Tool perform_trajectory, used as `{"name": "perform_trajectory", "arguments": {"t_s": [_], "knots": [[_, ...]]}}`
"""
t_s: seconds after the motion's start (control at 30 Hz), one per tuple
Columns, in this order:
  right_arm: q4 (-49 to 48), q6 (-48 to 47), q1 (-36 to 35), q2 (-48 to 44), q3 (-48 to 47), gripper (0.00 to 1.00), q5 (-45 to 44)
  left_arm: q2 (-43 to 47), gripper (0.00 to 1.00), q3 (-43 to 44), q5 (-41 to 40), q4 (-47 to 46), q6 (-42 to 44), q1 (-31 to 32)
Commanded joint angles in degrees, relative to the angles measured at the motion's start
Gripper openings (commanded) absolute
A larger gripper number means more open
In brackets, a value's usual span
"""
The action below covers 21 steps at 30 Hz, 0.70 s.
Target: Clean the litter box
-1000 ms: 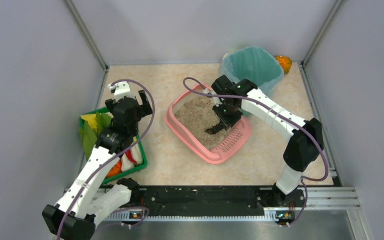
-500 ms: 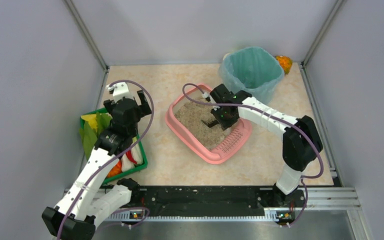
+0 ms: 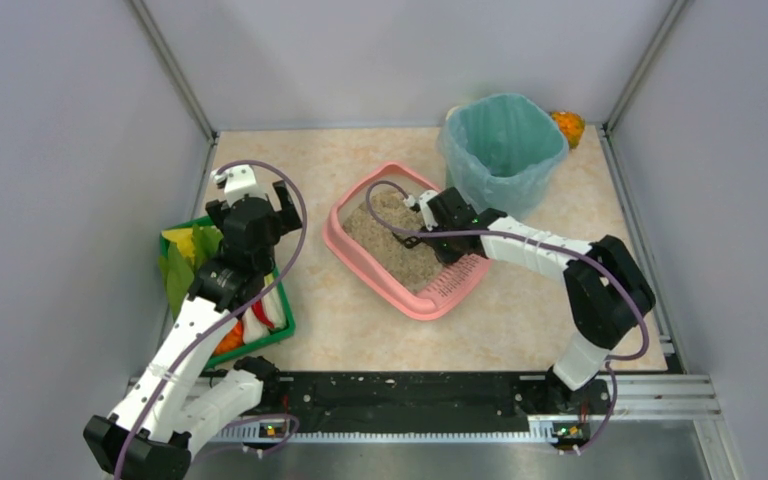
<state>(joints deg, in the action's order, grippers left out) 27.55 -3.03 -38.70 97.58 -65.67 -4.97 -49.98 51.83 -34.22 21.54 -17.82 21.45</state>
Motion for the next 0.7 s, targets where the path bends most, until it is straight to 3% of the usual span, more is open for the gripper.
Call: {"name": "perform_trajectory", "arguments": {"t_s": [0.0, 0.3, 0.67], "knots": [[-9.9, -0.3, 0.3, -6.9, 5.2, 0.0, 4.4, 1.2, 0.99, 1.4, -0.8, -0.7, -0.8, -0.2], [-19.6, 1.2, 1.1, -18.4, 15.2, 0.0, 4.1, 1.1, 0.99, 2.2, 0.3, -0.2, -3.0, -0.2], [-24.4, 1.2, 1.3, -26.5, 21.0, 0.0, 4.8, 1.2, 0.99, 3.6, 1.4, 1.3, -5.0, -0.3]]}}
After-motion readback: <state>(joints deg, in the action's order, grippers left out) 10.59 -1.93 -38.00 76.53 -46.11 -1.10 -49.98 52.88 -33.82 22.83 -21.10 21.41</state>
